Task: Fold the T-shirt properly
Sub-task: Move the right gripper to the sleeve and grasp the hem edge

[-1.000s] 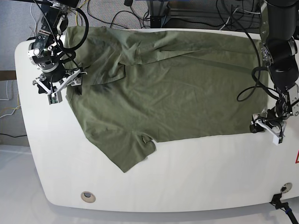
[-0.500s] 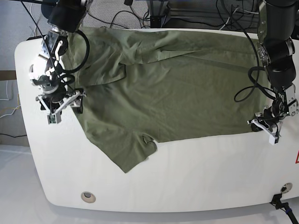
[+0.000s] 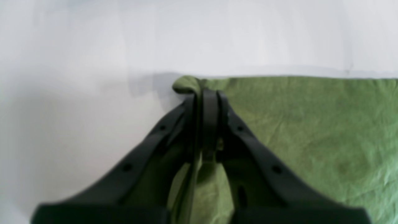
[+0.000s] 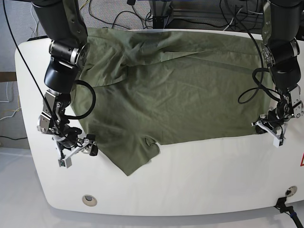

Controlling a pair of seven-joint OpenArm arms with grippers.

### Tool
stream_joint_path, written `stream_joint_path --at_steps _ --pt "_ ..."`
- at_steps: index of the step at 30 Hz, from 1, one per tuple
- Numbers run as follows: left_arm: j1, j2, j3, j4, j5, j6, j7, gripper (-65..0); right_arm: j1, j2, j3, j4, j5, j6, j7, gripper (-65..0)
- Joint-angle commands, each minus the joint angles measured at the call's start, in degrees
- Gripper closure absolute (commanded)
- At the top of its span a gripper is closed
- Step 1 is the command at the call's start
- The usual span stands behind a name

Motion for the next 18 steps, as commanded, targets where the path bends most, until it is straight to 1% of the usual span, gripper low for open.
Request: stream_joint_path --at_steps 1,4,8,14,18 --pt "-1.44 -1.00 -0.04 0.74 -0.22 -0.07 -0.23 0.0 3.10 1.57 -3.20 -5.72 0.91 0.31 5.34 -47.3" --pt "-1.44 -1.00 -0.04 0.74 -0.22 -0.07 -0.23 0.0 5.12 1.65 -5.31 -13.81 0.91 0.22 10.70 -47.3" --pt "-1.35 -1.00 -0.04 0.74 -0.22 -0.16 -0.14 0.0 5.30 1.65 -5.93 -18.20 0.91 0.22 14.92 -47.3" --pt "-1.35 -1.00 -0.04 0.74 -0.22 -0.16 -0.14 0.0 5.12 1.13 -9.18 -19.43 0.91 0.22 15.71 -47.1" --pt "-0.39 -1.00 -0.04 0.83 -0.22 -0.16 -0.14 0.0 5.12 -0.63 -9.53 -19.17 1.00 0.22 15.71 -46.8"
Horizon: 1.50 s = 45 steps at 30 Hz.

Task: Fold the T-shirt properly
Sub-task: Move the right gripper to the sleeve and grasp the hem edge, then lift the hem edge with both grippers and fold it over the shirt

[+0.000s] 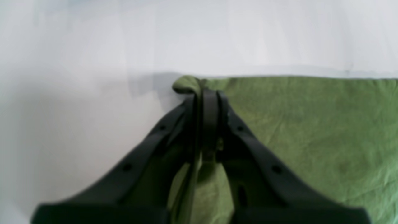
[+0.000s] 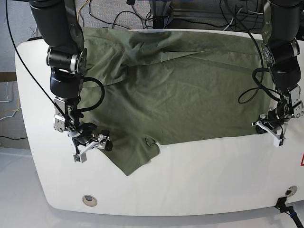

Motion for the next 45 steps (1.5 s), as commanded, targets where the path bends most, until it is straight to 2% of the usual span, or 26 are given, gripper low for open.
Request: stream_joint_path --at_steps 1,3,9,10,17,20,27,35,41,45 --pt "-0.30 -0.98 -0.04 0.94 -0.07 -0.16 -0.18 0.0 1.82 -0.28 0.02 0.74 0.28 0.61 0.10 -45.4" --pt "0.23 -0.89 -0.04 2.96 -0.07 -0.16 -0.09 0.0 1.82 -0.37 0.02 0.74 0.28 0.61 0.10 -37.8" --pt "4.19 0.17 -0.04 9.64 -0.07 -0.07 -0.01 0.0 1.73 -0.37 0.02 0.74 0.28 0.61 0.10 -1.5" --pt "4.19 0.17 -0.04 9.64 -0.07 -0.07 -0.01 0.0 1.73 -0.37 0.02 0.74 0.28 0.61 0.10 0.0" --pt "4.19 0.25 -0.04 9.82 -0.51 -0.16 -0.36 0.0 1.73 -0.37 -0.16 3.73 0.28 0.87 -0.86 0.0" --pt "4.54 0.25 -0.39 13.77 -0.51 -0.16 -0.36 0.0 -0.11 -0.37 -0.16 10.68 0.28 1.05 -6.49 0.0" --pt "11.92 0.34 -0.39 26.34 -0.51 -0.16 -0.01 0.0 -9.52 -0.37 -0.07 34.33 0.63 1.05 -19.24 0.0" --pt "21.42 0.25 -0.48 39.53 -0.59 -0.16 -0.01 0.0 -21.74 -0.37 0.11 59.29 0.72 1.14 -31.28 0.0" --pt "29.51 0.25 -3.55 49.90 -0.59 -0.16 0.17 0.0 -30.97 -0.37 0.11 74.41 0.72 1.14 -37.61 0.0" --pt "32.93 0.25 -5.75 55.27 -0.59 -0.25 4.74 0.0 -37.30 -0.37 0.02 80.66 0.72 1.14 -38.14 0.0"
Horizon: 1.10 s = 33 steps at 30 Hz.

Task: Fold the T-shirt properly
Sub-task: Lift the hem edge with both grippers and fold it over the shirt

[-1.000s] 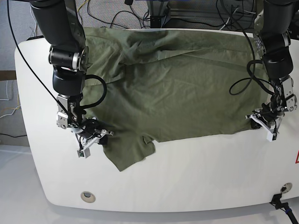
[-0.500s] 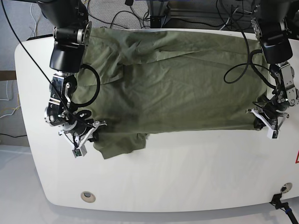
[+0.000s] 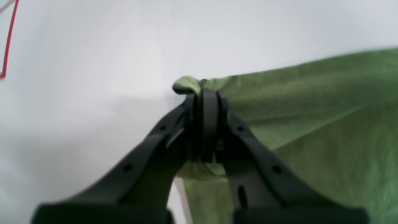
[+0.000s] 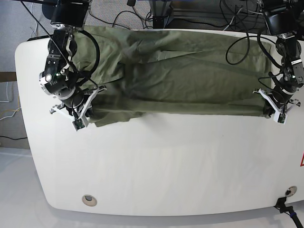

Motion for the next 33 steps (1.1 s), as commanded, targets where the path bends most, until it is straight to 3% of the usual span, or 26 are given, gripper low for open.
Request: stream_joint_path --at_steps 1,20,21,25,27,30,33 --pt "0.98 -1.10 -2.06 4.22 -0.59 0.16 0.02 0.0 -0.59 0.55 0.19 3.53 0.35 0.02 0.96 0.0" --pt "13.91 -1.36 -2.50 7.20 -0.33 0.16 0.55 0.0 -12.28 0.55 0.10 5.02 0.17 -0.15 0.88 -1.0" --pt "13.91 -1.63 -2.50 7.12 -0.33 0.16 1.43 -1.6 -12.45 0.55 0.10 5.02 0.17 -0.24 0.88 -6.7" --pt "12.77 -3.12 -2.50 7.38 -0.42 0.16 8.20 -33.3 -13.51 0.55 0.10 5.02 0.08 0.02 0.88 -35.6" --pt "11.18 -3.21 -2.50 7.38 -0.24 0.16 9.08 -45.0 -13.51 0.55 0.37 5.38 0.26 0.02 0.88 -45.1" --pt "9.25 -5.32 -3.12 7.47 -0.51 0.34 9.52 -44.5 -12.19 0.81 0.46 6.69 0.26 0.02 1.32 -46.4" --pt "7.05 -5.14 -8.57 9.75 -0.59 0.25 9.52 -44.5 -7.53 0.72 0.46 5.99 0.35 0.02 1.49 -46.4"
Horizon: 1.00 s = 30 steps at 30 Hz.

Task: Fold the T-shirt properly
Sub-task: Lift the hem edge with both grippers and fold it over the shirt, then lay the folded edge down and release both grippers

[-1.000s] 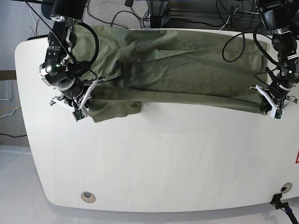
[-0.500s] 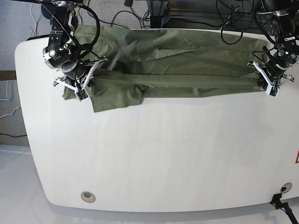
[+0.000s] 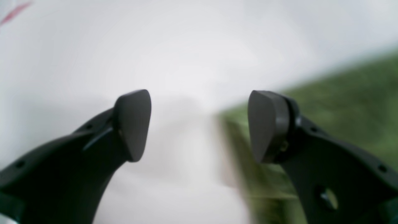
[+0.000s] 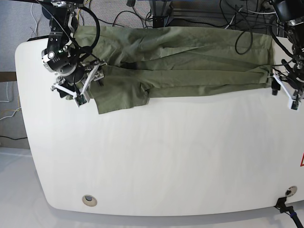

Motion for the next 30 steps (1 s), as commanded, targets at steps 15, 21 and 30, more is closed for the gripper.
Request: stream_joint_path --at_steps 15,21,30 --pt "-1.32 0.57 1.84 8.65 -0.16 0.38 -1.26 -44.1 18.24 -1.71 0.15 -27.32 0.57 0.05 10.00 -46.4" --pt "-1.32 0.66 1.84 8.56 -0.16 0.38 -1.26 -44.1 16.05 -2.33 -0.20 -28.99 0.57 0.13 10.61 -42.5" --pt "-1.41 0.75 1.92 8.39 0.02 0.38 -1.26 -44.1 14.55 -6.20 -0.99 -29.08 0.39 2.42 10.79 -41.1"
